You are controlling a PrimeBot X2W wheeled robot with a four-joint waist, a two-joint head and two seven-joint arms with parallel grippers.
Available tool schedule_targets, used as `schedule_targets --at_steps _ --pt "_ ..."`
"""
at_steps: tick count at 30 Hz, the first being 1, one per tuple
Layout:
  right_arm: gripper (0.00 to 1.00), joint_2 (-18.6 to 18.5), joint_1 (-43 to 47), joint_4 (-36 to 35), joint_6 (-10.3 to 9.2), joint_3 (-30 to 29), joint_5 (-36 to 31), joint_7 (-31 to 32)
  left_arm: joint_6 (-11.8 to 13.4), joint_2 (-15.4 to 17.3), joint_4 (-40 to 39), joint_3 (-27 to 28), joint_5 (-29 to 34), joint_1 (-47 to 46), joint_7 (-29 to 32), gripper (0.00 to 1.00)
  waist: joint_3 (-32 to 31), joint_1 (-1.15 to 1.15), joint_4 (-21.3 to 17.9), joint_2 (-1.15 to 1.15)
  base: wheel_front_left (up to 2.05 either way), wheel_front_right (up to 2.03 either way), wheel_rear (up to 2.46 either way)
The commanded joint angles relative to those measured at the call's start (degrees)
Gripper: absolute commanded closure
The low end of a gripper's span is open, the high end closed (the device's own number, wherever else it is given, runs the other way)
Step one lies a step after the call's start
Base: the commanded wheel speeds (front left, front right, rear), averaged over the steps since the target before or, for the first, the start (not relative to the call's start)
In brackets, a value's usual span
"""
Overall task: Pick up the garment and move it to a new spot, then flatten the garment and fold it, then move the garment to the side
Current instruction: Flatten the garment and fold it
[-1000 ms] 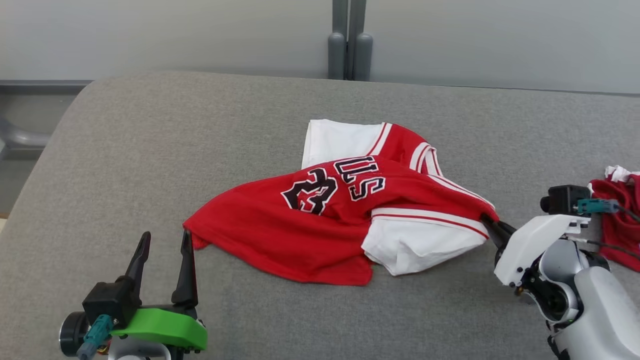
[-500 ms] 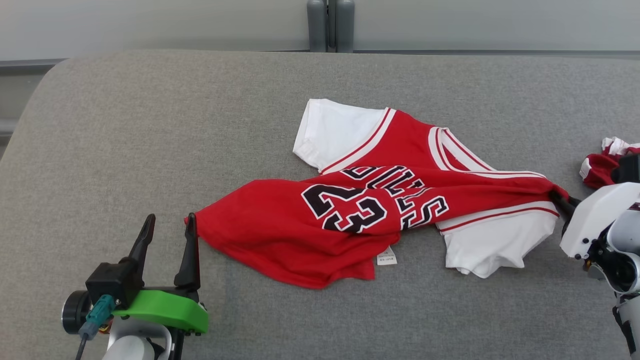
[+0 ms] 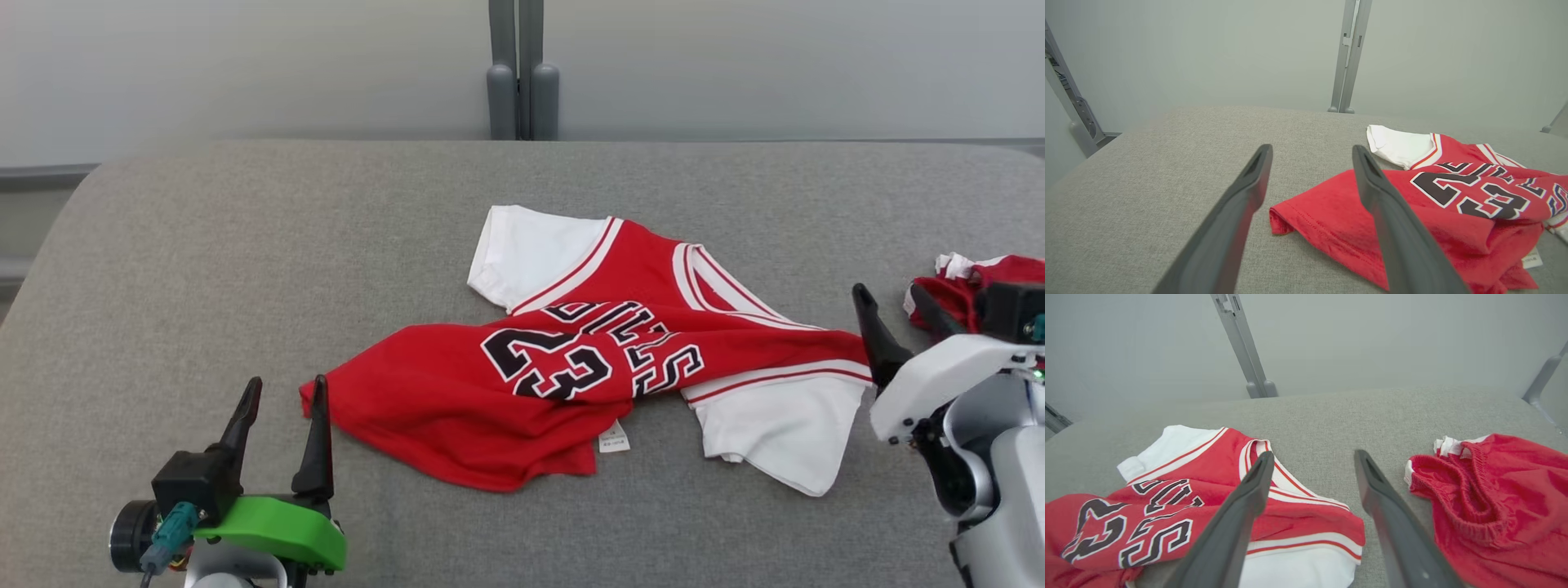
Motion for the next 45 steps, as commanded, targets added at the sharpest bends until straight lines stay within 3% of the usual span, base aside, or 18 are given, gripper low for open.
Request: schedule_targets --at_steps 1,7,16,28,33,38,45 --pt "0.0 0.9 1.9 -1.2 0.0 0.3 -0.5 -2.3 0.0 0.2 -0.7 -0.2 -0.1 0.7 0.2 0.0 -2.1 0.0 -2.1 0.0 0.0 0.0 0.0" --pt "0.0 4.3 5.9 -4.4 0.0 2.3 -0.8 -10.8 0.4 0.5 -1.5 -0.3 -0.5 1.3 0.6 0.0 -2.7 0.0 -3.2 0.0 0.0 0.0 0.0" --pt "0.0 5.6 7.7 -4.3 -0.01 3.5 -1.9 -18.8 0.7 0.7 -2.7 -0.9 -0.6 2.0 1.3 0.0 -3.0 0.0 -3.9 0.0 0.0 0.0 0.0" --pt "0.0 6.1 4.8 -3.3 0.0 4.0 -2.4 -20.8 -8.3 -3.5 -3.0 -14.2 -3.9 -0.8 18.5 0.0 1.2 0.0 -7.0 0.0 0.0 0.0 0.0" --pt "0.0 6.0 2.4 -2.8 0.0 4.0 -2.7 -20.8 -9.8 -5.9 0.3 -18.3 -4.5 -4.0 24.9 0.0 4.2 0.0 -9.7 0.0 0.0 0.0 0.0" --pt "0.0 6.2 0.7 -2.1 0.0 4.5 -2.7 -20.9 -7.9 -6.9 5.3 -19.8 -1.8 -8.4 29.0 0.0 6.4 0.0 -12.5 0.0 0.0 0.0 0.0" --pt "0.0 6.4 -0.6 -0.9 0.0 4.8 -2.2 -21.7 -3.1 -7.5 10.8 -19.6 0.7 -12.8 32.1 0.0 7.9 0.0 -15.4 0.0 0.0 0.0 0.0"
